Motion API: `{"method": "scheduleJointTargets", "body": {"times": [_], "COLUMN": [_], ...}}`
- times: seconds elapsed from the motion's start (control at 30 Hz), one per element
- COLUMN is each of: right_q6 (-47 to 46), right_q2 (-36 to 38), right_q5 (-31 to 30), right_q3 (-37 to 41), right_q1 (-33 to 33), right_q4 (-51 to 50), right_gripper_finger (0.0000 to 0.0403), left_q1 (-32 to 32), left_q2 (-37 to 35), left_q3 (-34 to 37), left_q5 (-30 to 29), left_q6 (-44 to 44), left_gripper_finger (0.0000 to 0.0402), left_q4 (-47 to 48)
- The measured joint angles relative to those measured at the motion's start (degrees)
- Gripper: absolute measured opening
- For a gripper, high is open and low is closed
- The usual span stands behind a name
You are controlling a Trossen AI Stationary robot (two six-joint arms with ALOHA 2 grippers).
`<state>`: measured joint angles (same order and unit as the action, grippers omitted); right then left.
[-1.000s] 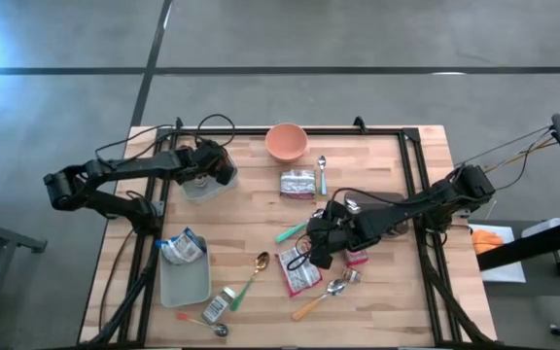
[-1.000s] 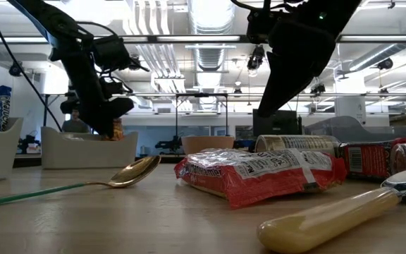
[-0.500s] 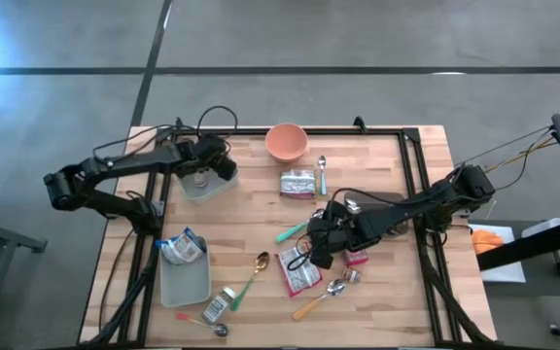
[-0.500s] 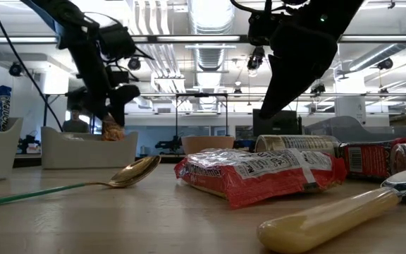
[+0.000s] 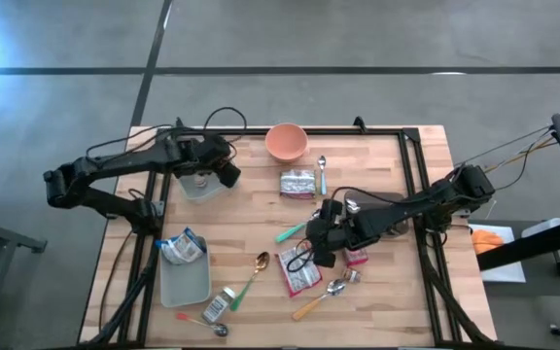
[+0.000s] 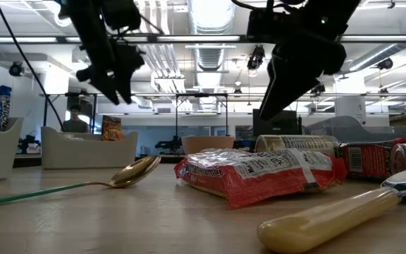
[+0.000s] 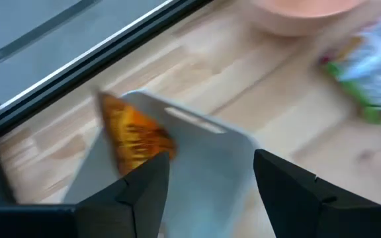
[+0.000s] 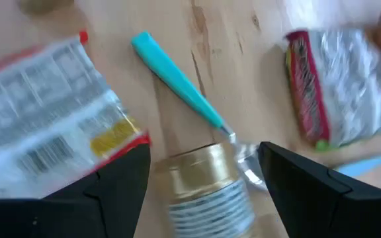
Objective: Pick & Place Food Item
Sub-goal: Put the gold seasoning bottle into the top gray bin
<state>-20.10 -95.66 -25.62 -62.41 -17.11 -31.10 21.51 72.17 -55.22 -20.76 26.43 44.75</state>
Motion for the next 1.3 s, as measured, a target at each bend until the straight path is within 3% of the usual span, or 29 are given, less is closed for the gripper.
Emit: {"method": "scheduleJointTargets", "body": {"times": [0.07, 0.2, 0.67, 1.03, 1.17, 1.3], "right_q6": [0.97, -6.45, -1.31, 25.24, 27.87, 21.77], "right_q2": [0.00, 0.02, -0.18, -2.77, -2.82, -2.80], "right_q5": [-0.02, 0.03, 0.09, 10.65, 16.36, 16.66], "right_q3": [-0.10, -0.46, -0.35, -3.86, -4.32, -6.01], "right_q1": [0.07, -0.04, 0.83, 4.31, 6.26, 8.52], "right_q4": [-0.01, 0.68, 3.53, 3.24, 3.32, 2.95], "right_gripper_finger": [0.0282, 0.0282, 0.0282, 0.0277, 0.0254, 0.0222], "left_q1": [-2.75, -8.60, -28.07, -30.15, -30.15, -30.15], "left_q2": [-0.23, -0.52, -0.47, -0.45, -0.45, -0.45], "left_q3": [-0.86, -2.38, -2.69, -2.62, -2.62, -2.60], "left_q5": [0.01, 0.01, 2.37, -0.15, -2.47, -2.62], "left_q6": [0.55, 1.13, 7.09, 7.01, 6.70, 5.30], "left_gripper_finger": [0.0222, 0.0222, 0.0222, 0.0222, 0.0222, 0.0222], "left_q4": [0.38, 0.40, 0.26, 0.10, 0.14, 0.22]}}
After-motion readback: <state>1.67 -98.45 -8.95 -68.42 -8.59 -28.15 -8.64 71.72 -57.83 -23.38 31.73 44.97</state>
